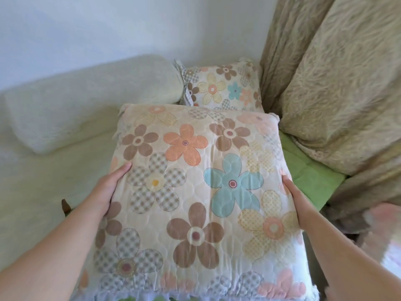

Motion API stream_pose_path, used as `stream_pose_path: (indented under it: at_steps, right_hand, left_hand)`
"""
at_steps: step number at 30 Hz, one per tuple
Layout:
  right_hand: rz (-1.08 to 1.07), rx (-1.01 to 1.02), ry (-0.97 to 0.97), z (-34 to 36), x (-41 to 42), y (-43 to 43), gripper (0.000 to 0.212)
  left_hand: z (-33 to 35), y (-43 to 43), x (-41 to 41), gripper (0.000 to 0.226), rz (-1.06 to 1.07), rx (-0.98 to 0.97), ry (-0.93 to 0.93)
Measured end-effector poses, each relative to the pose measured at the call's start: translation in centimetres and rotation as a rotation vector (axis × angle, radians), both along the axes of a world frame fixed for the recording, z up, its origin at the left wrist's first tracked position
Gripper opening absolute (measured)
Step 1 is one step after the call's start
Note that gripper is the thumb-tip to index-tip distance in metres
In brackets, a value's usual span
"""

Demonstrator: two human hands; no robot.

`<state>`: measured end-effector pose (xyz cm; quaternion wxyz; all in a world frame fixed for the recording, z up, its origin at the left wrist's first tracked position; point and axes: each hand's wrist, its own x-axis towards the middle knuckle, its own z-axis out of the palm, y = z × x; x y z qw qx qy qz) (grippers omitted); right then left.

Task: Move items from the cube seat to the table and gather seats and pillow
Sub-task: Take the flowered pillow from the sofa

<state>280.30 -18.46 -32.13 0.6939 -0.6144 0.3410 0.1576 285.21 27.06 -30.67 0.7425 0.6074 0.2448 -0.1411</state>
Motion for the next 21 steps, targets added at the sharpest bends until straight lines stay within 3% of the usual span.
stream_pose_path:
  at_steps: [5,7,9,12,16,21]
  right_hand:
    - [-0.151,0.02,-0.026,1.0,-6.8,-1.8,0.091]
    - [-0.183,0.022,-0.031,1.7,-9.4,-2.4,0.079]
    - [-0.27,0.028,-0.047,2.4,-12.5,-3.4,0.067]
    - [-0.419,-0.016,-0.076,2.8,-18.0,-5.6,0.079]
    - [-0.543,0.022,-0.172,4.2,-25.0,-6.9,0.042]
    - [-0.79,-0.006,-0.244,6.0,-35.8,-6.8,0.037]
  left_hand:
    - [0.8,-3.2,0.8,0.071,-0.136,0.022,-0.01]
    - [1.0,-4.9,1.2,0.068,-0.195,0.007,0.005]
    - [0.9,-7.3,1.5,0.081,-0.284,-0.011,0.018]
    - [1.1,-12.0,1.3,0.072,-0.426,-0.058,-0.015]
    - [2.1,-18.2,0.3,0.064,-0.601,-0.083,-0.051]
    - [2.7,-26.4,-2.8,0.068,-0.857,-0.113,-0.054]
